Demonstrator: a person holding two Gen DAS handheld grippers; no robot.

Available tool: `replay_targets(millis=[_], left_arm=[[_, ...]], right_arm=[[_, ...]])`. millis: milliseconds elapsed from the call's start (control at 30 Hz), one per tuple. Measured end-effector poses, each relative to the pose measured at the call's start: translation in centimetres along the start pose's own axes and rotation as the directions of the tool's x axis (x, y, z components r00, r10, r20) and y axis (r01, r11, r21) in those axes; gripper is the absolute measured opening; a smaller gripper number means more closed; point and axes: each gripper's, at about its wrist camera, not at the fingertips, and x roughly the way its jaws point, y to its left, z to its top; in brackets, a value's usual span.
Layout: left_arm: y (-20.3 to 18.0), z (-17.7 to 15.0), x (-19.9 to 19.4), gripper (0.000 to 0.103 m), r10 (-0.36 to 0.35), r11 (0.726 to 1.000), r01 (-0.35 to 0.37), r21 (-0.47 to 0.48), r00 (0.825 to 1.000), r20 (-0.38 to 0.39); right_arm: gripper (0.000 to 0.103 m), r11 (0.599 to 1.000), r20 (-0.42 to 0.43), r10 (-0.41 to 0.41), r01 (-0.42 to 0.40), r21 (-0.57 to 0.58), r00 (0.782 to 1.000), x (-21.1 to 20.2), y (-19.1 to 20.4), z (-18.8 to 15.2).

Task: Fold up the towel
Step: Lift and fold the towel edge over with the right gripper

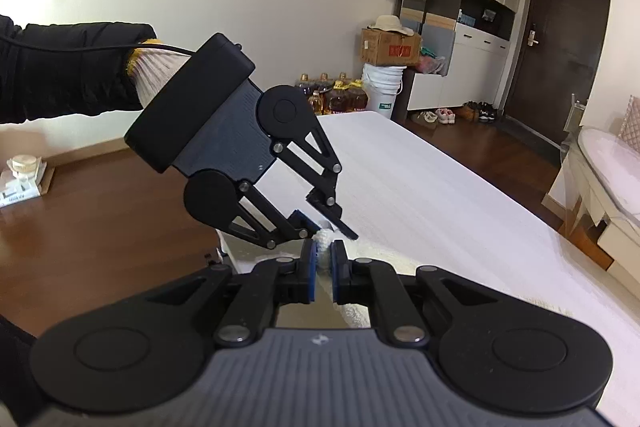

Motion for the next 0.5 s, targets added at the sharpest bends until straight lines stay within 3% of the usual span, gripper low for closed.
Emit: replay_targets(millis=[167, 233, 367, 500], left_arm=[[1.3, 1.3, -1.6, 0.009, -0.027, 0.999, 0.028, 0.023, 0.999, -0.034], [2.8, 2.6, -1.8, 0.009, -0.007, 1.000, 0.009, 0.028, 0.999, -0.041], [6.0, 6.2, -0.5, 0.009, 0.049, 0.996, -0.047, 0.069, 0.998, -0.029], [8.7, 10.3, 3.4, 0.009, 0.058, 0.990, -0.057, 0.132, 0.998, -0.005]], right_arm=[[0.008, 0.996, 0.089, 0.007, -0.015, 0.087, 0.996, -2.2, -0.2, -1.3], [0.008, 0.993, 0.120, -0.009, -0.005, 0.118, 0.993, -3.1, -0.5, -1.8], [0.008, 0.970, 0.197, -0.131, 0.084, 0.228, 0.972, -5.2, -2.1, -3.2], [0.008, 0.905, 0.201, -0.290, 0.199, 0.377, 0.936, -6.9, -5.1, -5.4]])
